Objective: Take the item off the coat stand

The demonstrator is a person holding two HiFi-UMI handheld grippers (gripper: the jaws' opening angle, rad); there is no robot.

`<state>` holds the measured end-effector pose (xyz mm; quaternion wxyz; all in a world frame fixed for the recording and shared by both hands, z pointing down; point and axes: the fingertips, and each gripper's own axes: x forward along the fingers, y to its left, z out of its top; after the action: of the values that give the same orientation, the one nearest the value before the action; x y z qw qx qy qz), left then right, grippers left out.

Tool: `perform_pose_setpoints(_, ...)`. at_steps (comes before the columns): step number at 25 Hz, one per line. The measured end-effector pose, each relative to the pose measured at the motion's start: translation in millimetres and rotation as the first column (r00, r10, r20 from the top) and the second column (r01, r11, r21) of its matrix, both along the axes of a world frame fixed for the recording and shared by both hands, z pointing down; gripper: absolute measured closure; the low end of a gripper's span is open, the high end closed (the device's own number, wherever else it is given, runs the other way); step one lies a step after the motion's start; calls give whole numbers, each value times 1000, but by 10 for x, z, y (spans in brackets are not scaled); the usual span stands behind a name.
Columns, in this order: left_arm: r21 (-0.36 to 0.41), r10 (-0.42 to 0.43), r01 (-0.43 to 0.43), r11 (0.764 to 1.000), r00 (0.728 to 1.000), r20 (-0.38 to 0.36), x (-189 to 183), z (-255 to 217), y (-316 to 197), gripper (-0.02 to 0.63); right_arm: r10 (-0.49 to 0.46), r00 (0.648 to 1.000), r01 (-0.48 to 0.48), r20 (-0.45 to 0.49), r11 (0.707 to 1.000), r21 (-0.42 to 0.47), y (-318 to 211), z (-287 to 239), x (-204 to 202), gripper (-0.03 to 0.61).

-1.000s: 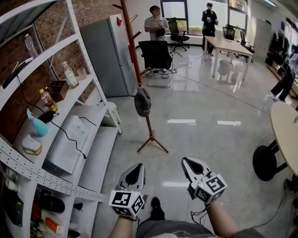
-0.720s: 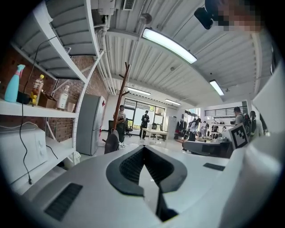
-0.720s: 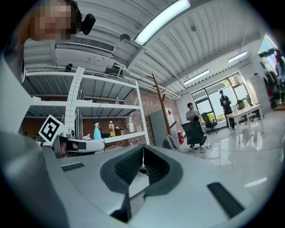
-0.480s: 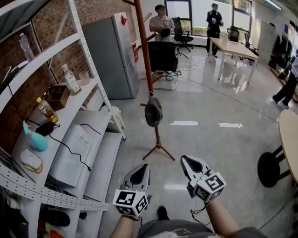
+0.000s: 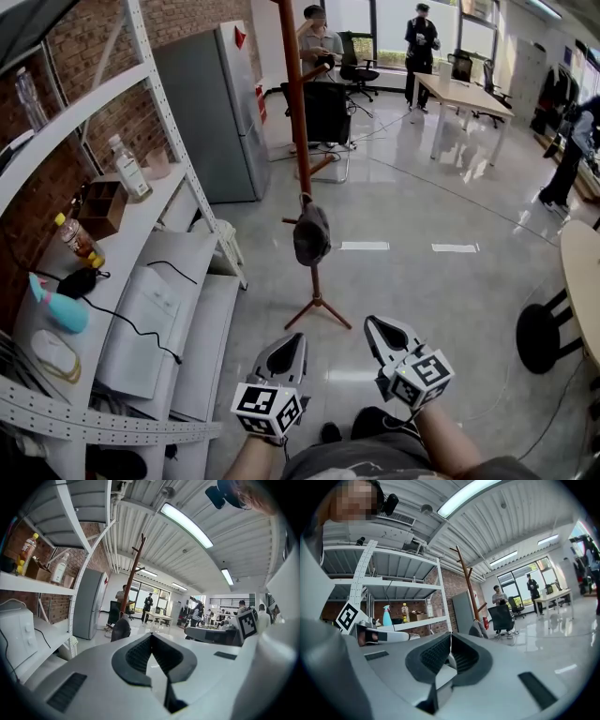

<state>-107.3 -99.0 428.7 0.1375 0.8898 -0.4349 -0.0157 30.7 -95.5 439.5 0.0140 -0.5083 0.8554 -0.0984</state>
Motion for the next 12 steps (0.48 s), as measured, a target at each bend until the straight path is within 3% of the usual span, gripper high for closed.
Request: perform_pose_setpoints(12, 19, -44, 44, 999, 999, 8, -13, -17, -683, 606, -51, 998, 50, 43, 998, 24, -916, 49, -110, 569)
